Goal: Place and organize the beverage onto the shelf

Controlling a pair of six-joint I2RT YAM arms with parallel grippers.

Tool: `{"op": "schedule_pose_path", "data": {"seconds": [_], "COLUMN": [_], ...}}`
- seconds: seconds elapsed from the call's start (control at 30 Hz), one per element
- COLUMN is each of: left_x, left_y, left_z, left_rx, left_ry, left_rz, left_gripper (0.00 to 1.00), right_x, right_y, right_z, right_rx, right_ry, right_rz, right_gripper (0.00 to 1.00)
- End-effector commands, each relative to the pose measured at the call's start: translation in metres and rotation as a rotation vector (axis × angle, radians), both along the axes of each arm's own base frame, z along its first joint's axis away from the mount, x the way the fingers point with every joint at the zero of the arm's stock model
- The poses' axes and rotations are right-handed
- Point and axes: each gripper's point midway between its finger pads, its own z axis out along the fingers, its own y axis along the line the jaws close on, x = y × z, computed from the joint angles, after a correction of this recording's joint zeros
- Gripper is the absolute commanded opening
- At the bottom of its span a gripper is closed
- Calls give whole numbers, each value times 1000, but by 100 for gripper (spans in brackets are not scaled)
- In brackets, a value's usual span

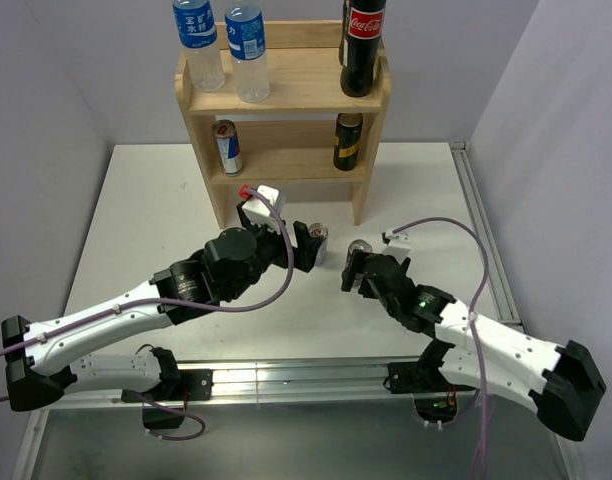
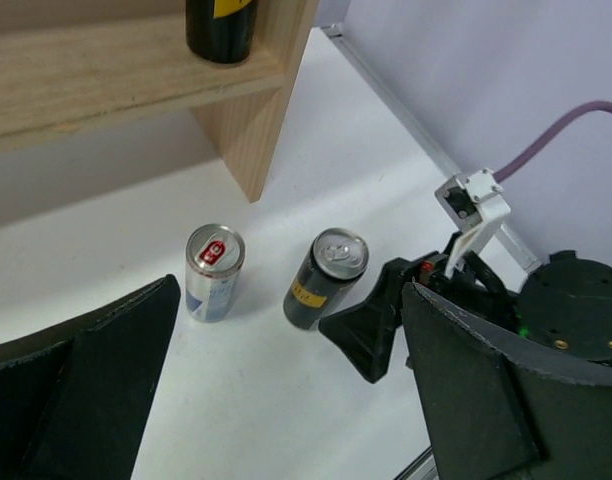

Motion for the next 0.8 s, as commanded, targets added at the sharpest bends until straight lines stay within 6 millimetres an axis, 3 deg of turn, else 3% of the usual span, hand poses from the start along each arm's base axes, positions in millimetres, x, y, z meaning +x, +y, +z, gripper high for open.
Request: {"op": "schedule_pose_path", "data": {"seconds": [0.0, 0.07, 0.33, 0.57, 0.67, 0.77], "left_x": [-2, -2, -2, -3, -2, -2], "left_y": [12, 16, 29, 40, 43, 44], "left_z": [7, 6, 5, 3, -1, -4], "left_rx": [-34, -33, -26, -21, -12, -5], "left_ry": [-17, -18, -33, -38, -37, -34], "left_rz": [28, 38, 63, 86, 98, 99], "left_gripper": [99, 99, 99, 99, 99, 99], "right_x": [17, 24, 57, 70, 72, 74], "right_y": [6, 4, 6, 7, 7, 4], "right_z": [-5, -16, -11, -27, -30, -32], "right_rx": [26, 15, 16, 2, -2, -14], "right_ry": [-33, -17, -74, -81, -88, -91], "right_rz": [-56, -76, -125, -145, -153, -168], "right_gripper": [100, 100, 100, 99, 88, 64]}}
